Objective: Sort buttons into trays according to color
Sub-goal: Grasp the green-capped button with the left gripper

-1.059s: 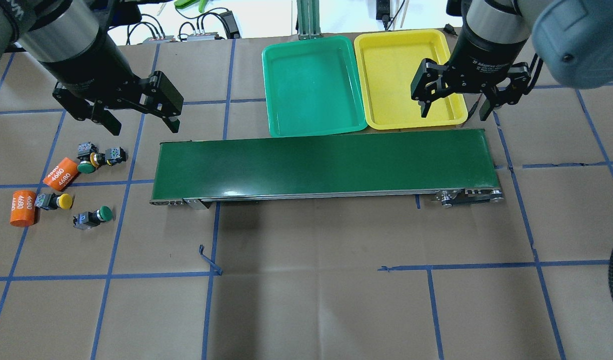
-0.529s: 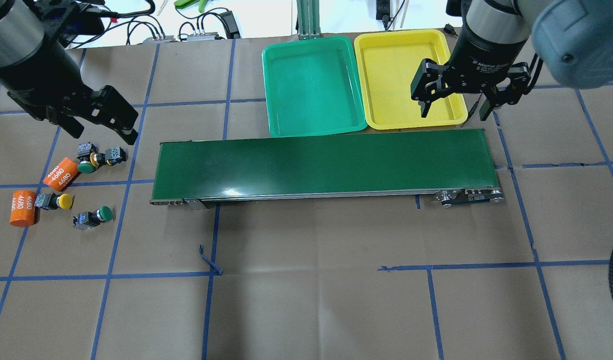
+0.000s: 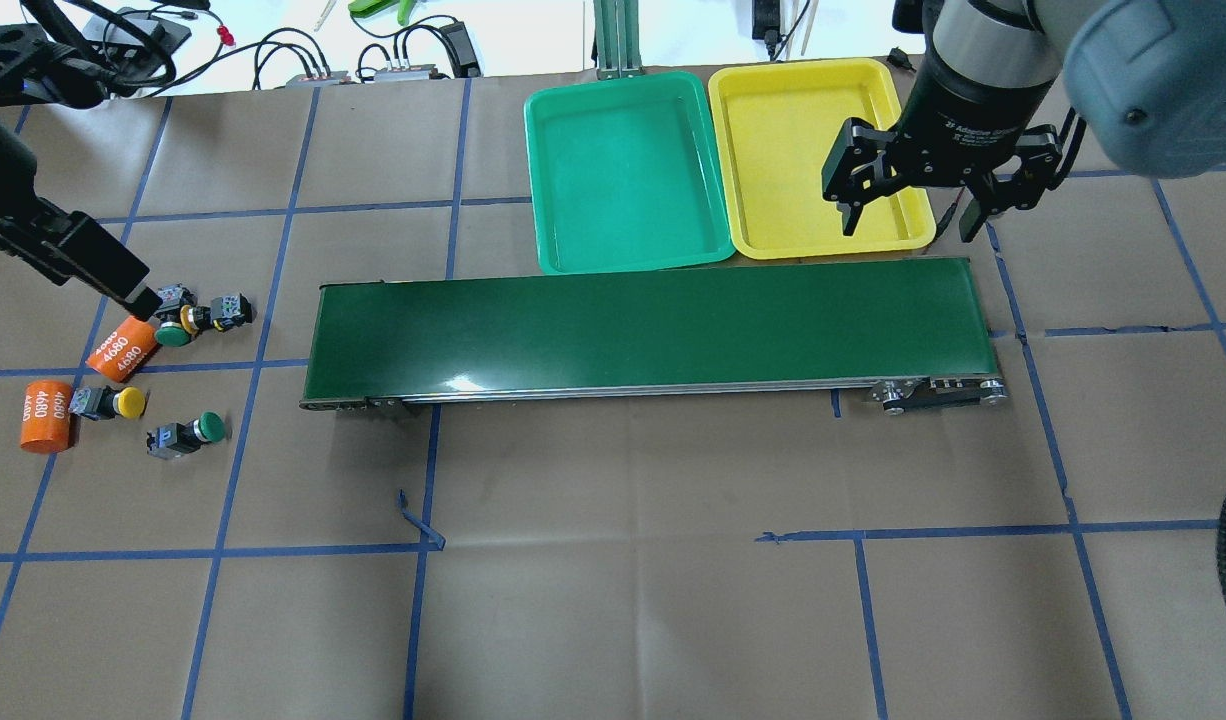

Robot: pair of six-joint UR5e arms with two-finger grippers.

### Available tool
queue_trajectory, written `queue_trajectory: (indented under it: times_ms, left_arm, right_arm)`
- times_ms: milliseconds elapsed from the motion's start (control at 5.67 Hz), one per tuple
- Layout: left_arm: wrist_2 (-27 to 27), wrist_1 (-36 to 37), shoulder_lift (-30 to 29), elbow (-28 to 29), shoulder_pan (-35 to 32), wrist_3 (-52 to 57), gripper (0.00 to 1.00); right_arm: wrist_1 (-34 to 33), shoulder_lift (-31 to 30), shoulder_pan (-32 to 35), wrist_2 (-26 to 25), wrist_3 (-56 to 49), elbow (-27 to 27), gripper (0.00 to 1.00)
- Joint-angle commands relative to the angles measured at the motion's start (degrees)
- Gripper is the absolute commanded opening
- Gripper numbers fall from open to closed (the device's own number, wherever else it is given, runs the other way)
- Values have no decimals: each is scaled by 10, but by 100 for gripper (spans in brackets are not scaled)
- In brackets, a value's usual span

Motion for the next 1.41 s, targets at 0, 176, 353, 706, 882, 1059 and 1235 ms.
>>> queue_trajectory:
  times_ms: [0, 176, 353, 706, 882, 1059, 1235]
  left_arm:
    - [10, 97, -34, -47, 56, 203, 98]
    - [11, 120, -61, -58, 83, 288, 98]
    - [11, 153, -97, -60, 86, 343, 98]
    - [11, 247, -126, -97, 87, 404, 98]
    - [11, 321, -144, -133, 87, 442, 98]
    - [21, 340, -151, -150, 92, 459, 98]
    - [22, 352, -154, -164, 107, 495, 98]
  right_arm:
    - [0, 0, 0, 0, 0, 0, 100]
    - [0, 0, 0, 1, 0, 0, 100]
    - [0, 0, 0, 1, 0, 0, 100]
    - [0, 1, 0, 0, 0, 0, 100]
    - [0, 1, 0, 0, 0, 0, 100]
    - [0, 1, 0, 0, 0, 0, 100]
    - [0, 0, 0, 1, 0, 0, 100]
